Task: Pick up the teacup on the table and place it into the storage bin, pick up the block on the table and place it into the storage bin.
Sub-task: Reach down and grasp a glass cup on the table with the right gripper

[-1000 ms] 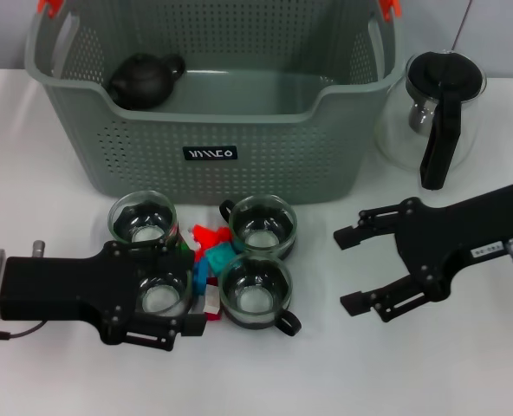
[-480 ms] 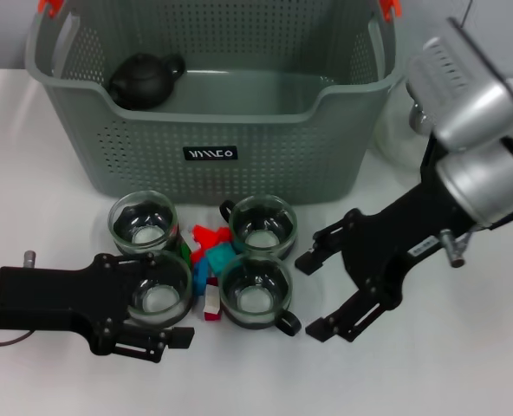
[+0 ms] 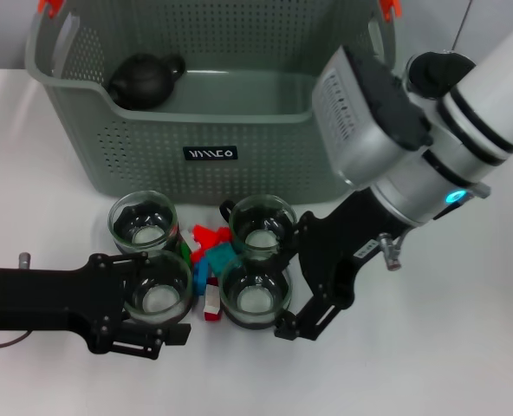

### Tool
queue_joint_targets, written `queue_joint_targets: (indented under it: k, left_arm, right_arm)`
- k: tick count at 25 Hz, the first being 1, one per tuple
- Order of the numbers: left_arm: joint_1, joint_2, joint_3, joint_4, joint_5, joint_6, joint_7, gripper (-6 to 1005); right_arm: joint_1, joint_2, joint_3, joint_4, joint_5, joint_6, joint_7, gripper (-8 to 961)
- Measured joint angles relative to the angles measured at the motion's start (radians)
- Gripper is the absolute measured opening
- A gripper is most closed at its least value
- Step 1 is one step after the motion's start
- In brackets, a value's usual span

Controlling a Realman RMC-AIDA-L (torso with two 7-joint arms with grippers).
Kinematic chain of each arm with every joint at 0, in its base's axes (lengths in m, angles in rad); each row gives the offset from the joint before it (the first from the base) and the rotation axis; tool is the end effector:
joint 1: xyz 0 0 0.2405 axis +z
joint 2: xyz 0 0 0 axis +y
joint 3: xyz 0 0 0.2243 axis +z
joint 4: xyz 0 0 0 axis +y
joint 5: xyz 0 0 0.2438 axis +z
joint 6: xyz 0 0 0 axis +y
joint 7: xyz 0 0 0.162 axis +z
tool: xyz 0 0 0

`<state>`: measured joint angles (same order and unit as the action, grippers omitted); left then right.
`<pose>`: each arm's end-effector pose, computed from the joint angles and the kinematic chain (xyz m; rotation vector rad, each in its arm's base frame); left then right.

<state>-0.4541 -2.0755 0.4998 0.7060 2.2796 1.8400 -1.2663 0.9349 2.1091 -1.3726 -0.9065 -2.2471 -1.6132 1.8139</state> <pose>-0.2872 0.2842 0.0172 -2.9098 -0.6009 -0.6439 0.0814 0.3570 -0.0756 2.9435 0.0493 0.2755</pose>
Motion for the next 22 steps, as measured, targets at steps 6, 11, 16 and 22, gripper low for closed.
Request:
queue_joint_targets:
  k: [6,11,16,22]
  left_arm:
    - [0.004,0.001,-0.012,0.004,0.0,0.0,0.0,933]
    - [0.007,0.001,-0.013,0.011,0.0,0.001,-0.001,933]
    - [0.008,0.002,-0.014,0.012,0.0,0.001,-0.001,933]
    - [0.008,0.002,-0.014,0.012,0.0,0.001,-0.001,933]
  right_arm:
    - [-0.002,0.0,-0.099,0.004,0.025,0.088,0.004,924]
    - [0.001,0.001,-0.164,0.006,0.026,0.143,0.023,924]
    - [0.004,0.002,-0.253,0.002,0.036,0.203,0.058,924]
    - [0.006,0.003,-0.324,0.0,0.061,0.241,0.073,925]
